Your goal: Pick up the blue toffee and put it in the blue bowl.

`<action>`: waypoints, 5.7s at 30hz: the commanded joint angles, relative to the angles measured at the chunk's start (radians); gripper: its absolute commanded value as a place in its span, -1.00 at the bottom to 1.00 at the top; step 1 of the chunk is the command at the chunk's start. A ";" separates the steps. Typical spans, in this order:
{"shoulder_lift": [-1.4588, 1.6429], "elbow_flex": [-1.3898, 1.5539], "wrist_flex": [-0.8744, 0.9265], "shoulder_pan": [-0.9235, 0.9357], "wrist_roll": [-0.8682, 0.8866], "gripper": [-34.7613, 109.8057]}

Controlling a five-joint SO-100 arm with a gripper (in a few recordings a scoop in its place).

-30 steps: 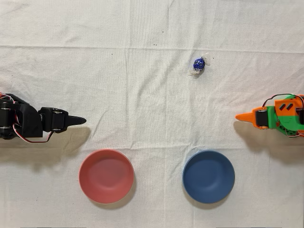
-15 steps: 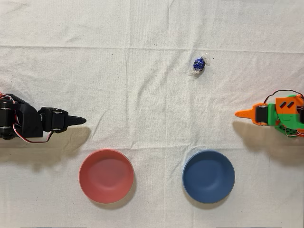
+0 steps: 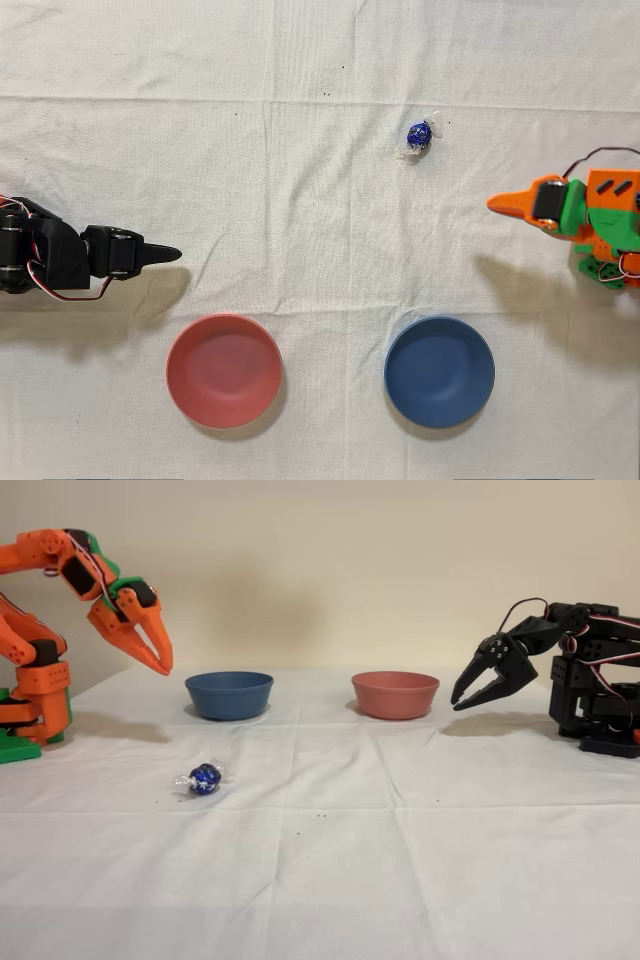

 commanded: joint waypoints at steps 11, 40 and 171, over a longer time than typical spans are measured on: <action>-0.411 -0.365 0.028 0.302 0.078 -0.43; -0.847 -0.572 0.032 0.255 -0.087 0.00; -1.098 -1.109 0.331 -0.870 -0.324 -0.29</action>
